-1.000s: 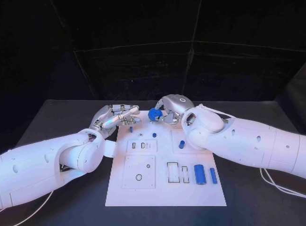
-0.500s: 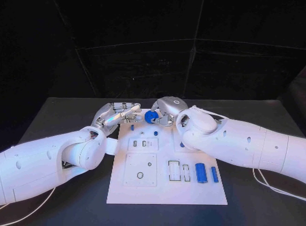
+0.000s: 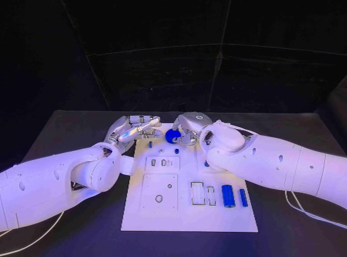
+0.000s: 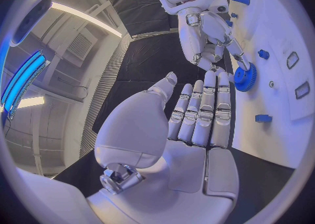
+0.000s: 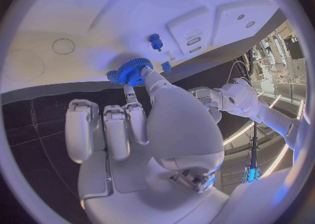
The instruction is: Assemble the parts on the task board
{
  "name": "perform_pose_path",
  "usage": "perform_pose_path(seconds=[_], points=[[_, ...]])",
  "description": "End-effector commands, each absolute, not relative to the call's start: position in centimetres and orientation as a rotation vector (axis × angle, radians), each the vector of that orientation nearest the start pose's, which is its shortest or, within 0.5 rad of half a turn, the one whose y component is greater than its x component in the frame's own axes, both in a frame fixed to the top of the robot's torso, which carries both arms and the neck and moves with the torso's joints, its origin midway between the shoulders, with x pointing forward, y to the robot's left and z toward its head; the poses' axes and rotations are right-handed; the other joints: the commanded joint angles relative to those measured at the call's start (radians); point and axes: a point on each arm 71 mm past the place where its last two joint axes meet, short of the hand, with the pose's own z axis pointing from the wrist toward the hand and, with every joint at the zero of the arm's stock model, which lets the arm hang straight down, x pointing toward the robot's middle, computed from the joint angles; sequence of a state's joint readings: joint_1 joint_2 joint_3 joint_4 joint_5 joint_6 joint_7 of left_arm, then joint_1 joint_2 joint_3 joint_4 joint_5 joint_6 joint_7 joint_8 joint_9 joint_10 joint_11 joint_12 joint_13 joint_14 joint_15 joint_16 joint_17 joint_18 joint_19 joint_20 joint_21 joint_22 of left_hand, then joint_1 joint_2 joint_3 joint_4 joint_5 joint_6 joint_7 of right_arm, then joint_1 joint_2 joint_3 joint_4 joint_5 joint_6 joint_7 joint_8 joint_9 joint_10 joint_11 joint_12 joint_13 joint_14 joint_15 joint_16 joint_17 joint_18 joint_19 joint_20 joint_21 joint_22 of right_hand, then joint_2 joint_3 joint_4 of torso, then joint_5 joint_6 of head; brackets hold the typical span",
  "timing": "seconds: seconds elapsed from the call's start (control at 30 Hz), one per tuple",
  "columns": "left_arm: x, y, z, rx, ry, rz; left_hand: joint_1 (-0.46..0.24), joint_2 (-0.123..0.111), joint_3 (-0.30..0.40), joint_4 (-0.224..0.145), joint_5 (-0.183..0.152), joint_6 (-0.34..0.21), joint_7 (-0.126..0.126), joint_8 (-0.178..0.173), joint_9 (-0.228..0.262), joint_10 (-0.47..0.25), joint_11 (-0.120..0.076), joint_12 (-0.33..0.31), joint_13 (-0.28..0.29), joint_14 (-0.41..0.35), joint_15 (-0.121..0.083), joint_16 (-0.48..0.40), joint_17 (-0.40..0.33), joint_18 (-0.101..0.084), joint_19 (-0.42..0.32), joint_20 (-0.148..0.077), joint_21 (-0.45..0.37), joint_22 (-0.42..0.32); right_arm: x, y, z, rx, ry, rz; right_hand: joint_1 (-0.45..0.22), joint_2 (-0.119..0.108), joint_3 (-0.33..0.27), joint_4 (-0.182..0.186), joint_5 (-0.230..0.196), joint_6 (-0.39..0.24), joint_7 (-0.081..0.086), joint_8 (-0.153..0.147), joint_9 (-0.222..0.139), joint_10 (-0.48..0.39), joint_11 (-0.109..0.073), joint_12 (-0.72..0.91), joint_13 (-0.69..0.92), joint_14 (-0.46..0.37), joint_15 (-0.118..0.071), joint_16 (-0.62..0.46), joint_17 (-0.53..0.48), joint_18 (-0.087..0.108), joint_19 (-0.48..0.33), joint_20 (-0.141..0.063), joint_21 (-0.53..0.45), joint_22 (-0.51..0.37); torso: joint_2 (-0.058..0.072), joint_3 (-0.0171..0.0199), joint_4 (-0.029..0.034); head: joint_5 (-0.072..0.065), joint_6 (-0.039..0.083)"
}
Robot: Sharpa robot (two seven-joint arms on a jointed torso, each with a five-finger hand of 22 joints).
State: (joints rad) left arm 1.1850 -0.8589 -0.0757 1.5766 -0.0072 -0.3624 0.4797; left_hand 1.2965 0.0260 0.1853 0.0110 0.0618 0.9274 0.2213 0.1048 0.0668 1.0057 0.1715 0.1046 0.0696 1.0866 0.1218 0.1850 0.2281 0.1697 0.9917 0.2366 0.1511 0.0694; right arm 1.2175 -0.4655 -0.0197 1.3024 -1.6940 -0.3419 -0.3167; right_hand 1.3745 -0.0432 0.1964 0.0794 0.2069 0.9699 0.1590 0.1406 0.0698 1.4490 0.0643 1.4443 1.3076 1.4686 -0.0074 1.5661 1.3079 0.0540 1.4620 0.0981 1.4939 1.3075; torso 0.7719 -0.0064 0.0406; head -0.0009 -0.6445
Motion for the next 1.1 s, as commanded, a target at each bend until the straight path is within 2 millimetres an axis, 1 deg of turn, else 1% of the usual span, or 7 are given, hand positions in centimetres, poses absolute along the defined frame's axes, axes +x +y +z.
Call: perform_pose_path(seconds=[0.03, 0.17, 0.3, 0.43, 0.6, 0.97, 1.1], points=[[47.29, 20.34, -18.65, -1.077, 1.376, -1.574, 0.003, 0.001, 0.0, -0.005, 0.001, 0.001, 0.004, -0.003, -0.001, 0.003, 0.003, -0.006, 0.0, -0.002, 0.004, -0.005, 0.001, 0.014, 0.009, 0.0, -0.004, -0.001, 51.85, -7.21, -17.26, -0.281, 1.541, 0.515, -0.01, 0.0, 0.007, 0.0, -0.005, -0.009, -0.001, -0.01, -0.002, -0.005, 0.006, -0.006, 0.095, 0.102, 0.002, 0.005, 0.263, -0.016, 0.023, 0.001, 0.004, 0.076, 0.0, 0.0001, -0.0002, 0.0, 0.0], [47.29, 20.34, -18.65, -1.078, 1.377, -1.574, 0.003, 0.001, 0.0, -0.005, 0.001, 0.001, 0.004, -0.003, -0.001, 0.003, 0.003, -0.006, 0.0, -0.002, 0.004, -0.005, 0.001, 0.014, 0.009, 0.0, -0.004, -0.001, 51.85, -7.2, -17.15, -0.266, 1.525, 0.518, -0.019, -0.006, 0.011, -0.001, -0.012, -0.031, 0.005, -0.026, -0.003, -0.016, 0.012, -0.017, 0.083, 0.102, 0.008, 0.005, 0.263, -0.016, 0.023, 0.006, 0.004, 0.077, 0.0, -0.0005, 0.0005, 0.0, 0.0], [47.29, 20.33, -18.66, -1.079, 1.379, -1.574, 0.003, 0.001, 0.0, -0.005, 0.001, 0.001, 0.004, -0.003, -0.001, 0.003, 0.003, -0.006, 0.0, -0.002, 0.004, -0.005, 0.001, 0.014, 0.009, 0.0, -0.004, -0.001, 51.82, -7.1, -17.07, -0.25, 1.515, 0.524, -0.036, -0.014, 0.007, 0.004, -0.057, -0.065, 0.007, -0.046, -0.004, -0.029, 0.015, -0.032, 0.068, 0.102, 0.012, 0.005, 0.263, -0.015, 0.022, 0.01, 0.003, 0.075, 0.0, 0.0, -0.0011, 0.001, 0.0], [47.29, 20.32, -18.65, -1.079, 1.381, -1.574, 0.003, 0.001, 0.0, -0.005, 0.001, 0.001, 0.004, -0.003, -0.001, 0.003, 0.003, -0.006, 0.0, -0.002, 0.004, -0.005, 0.001, 0.014, 0.009, 0.0, -0.004, -0.001, 51.9, -7.15, -17.11, -0.236, 1.518, 0.522, -0.075, -0.019, -0.011, 0.028, -0.073, -0.106, 0.011, -0.067, -0.004, -0.043, 0.019, -0.046, 0.054, 0.102, 0.015, 0.005, 0.263, -0.015, 0.022, 0.014, 0.003, 0.075, 0.0, -0.0004, -0.0004, -0.001, -0.001], [47.29, 20.34, -18.63, -1.079, 1.381, -1.574, 0.003, 0.001, 0.0, -0.005, 0.001, 0.001, 0.004, -0.003, -0.001, 0.003, 0.003, -0.006, 0.0, -0.002, 0.004, -0.005, 0.001, 0.014, 0.009, 0.0, -0.004, -0.001, 52.02, -7.26, -17.32, -0.233, 1.544, 0.506, -0.13, -0.012, -0.048, 0.077, -0.097, -0.116, 0.014, -0.067, -0.001, -0.049, 0.023, -0.052, 0.048, 0.102, 0.019, 0.005, 0.263, -0.015, 0.021, 0.018, 0.003, 0.074, -0.001, -0.0003, 0.0007, -0.002, -0.001], [47.3, 20.38, -18.59, -1.079, 1.382, -1.573, 0.003, 0.001, 0.0, -0.005, 0.001, 0.001, 0.004, -0.003, -0.001, 0.003, 0.003, -0.006, 0.0, -0.002, 0.004, -0.005, 0.001, 0.014, 0.009, 0.0, -0.004, -0.001, 51.9, -7.1, -17.72, -0.252, 1.602, 0.5, -0.135, -0.01, -0.06, 0.087, -0.095, -0.109, 0.013, -0.061, 0.001, -0.048, 0.023, -0.051, 0.051, 0.102, 0.019, 0.005, 0.263, -0.015, 0.021, 0.018, 0.003, 0.074, 0.0, 0.0002, -0.0005, -0.001, -0.003], [47.31, 20.39, -18.58, -1.079, 1.382, -1.573, 0.003, 0.001, 0.0, -0.005, 0.001, 0.001, 0.004, -0.003, -0.001, 0.003, 0.003, -0.006, 0.0, -0.002, 0.004, -0.005, 0.001, 0.014, 0.009, 0.0, -0.004, -0.001, 51.9, -7.1, -17.88, -0.25, 1.627, 0.505, -0.149, 0.002, -0.072, 0.107, -0.087, -0.104, 0.012, -0.057, 0.002, -0.046, 0.022, -0.049, 0.054, 0.102, 0.018, 0.005, 0.263, -0.015, 0.021, 0.018, 0.003, 0.076, 0.0, 0.0002, -0.0005, -0.001, -0.003]])
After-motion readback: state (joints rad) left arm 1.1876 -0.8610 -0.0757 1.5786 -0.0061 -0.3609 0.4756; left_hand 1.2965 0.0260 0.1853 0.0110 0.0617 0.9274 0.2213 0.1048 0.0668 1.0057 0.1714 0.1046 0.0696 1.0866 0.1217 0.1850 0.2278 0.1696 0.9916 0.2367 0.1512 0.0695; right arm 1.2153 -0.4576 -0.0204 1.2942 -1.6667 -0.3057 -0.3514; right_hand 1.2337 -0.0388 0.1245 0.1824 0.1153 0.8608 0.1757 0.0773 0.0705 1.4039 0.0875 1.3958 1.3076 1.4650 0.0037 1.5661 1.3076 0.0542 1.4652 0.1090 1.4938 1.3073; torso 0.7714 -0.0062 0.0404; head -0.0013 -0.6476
